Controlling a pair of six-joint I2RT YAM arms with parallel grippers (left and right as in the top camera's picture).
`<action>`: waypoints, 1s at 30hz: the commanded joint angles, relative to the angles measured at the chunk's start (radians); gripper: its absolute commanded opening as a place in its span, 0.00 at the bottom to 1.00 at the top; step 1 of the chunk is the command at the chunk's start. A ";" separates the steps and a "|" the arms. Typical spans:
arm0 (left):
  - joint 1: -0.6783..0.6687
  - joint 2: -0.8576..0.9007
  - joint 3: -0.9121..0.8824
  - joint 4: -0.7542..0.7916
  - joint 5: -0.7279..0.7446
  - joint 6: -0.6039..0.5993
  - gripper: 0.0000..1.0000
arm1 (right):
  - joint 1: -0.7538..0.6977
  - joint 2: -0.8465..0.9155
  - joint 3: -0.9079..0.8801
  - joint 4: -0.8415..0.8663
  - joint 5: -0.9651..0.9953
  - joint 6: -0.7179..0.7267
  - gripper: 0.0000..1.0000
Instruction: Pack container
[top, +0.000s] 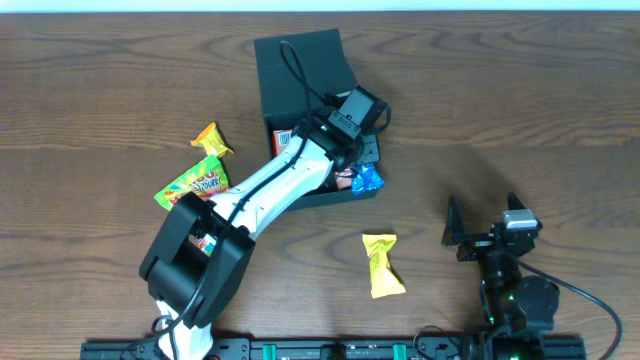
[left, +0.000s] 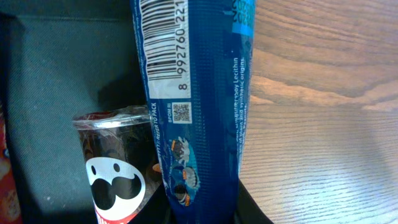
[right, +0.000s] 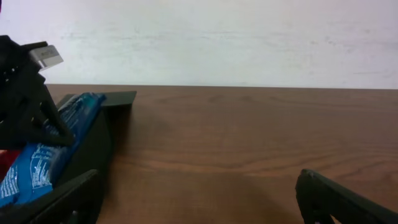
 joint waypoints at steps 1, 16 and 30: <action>0.001 0.004 -0.011 -0.060 -0.033 -0.003 0.08 | -0.015 -0.002 -0.002 -0.005 0.002 -0.011 0.99; -0.001 0.004 -0.011 -0.026 -0.089 0.171 0.11 | -0.015 -0.002 -0.002 -0.005 0.002 -0.011 0.99; -0.003 0.006 -0.016 -0.054 -0.106 0.100 0.08 | -0.015 -0.002 -0.002 -0.005 0.002 -0.011 0.99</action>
